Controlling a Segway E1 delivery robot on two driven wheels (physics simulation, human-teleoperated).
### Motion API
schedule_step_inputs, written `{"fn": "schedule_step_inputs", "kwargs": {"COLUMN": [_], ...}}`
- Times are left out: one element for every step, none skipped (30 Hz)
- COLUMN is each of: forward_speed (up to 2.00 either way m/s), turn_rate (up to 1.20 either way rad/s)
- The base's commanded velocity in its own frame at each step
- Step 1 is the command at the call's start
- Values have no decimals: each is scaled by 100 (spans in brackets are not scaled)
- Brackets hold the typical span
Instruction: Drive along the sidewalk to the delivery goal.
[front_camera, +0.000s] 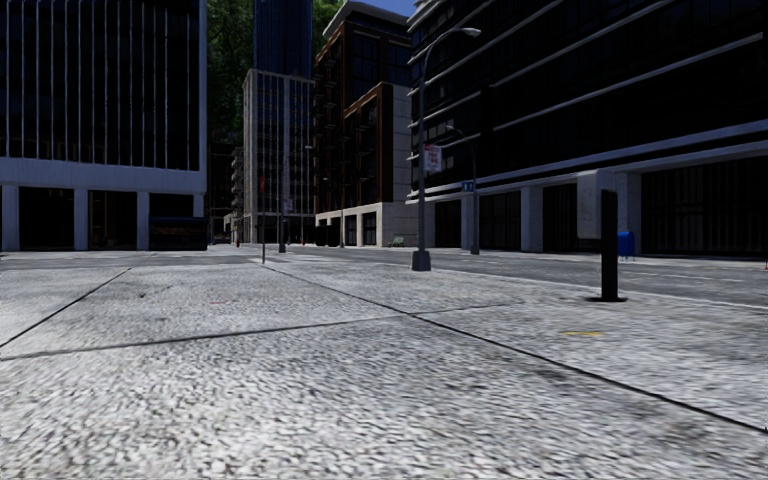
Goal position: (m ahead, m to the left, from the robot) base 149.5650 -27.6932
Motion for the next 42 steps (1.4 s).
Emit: {"fn": "schedule_step_inputs", "kwargs": {"forward_speed": [200, 200, 200, 200, 200, 200, 200, 200, 200, 200, 200, 200, 200, 200, 200, 200, 200, 200, 200, 200, 200, 200, 200, 200, 200, 200, 200, 200, 200, 200, 200, 200, 200, 200, 200, 200, 199, 198, 197, 197, 196, 196], "turn_rate": [0, 0, 0, 0, 0, 0, 0, 0, 0, 0, 0, 0, 0, 0, 0, 0, 0, 0, 0, 0, 0, 0, 0, 0, 0, 0, 0, 0, 0, 0, 0, 0, 0, 0, 0, 0, 0, 0, 0, 0, 0, 0]}}
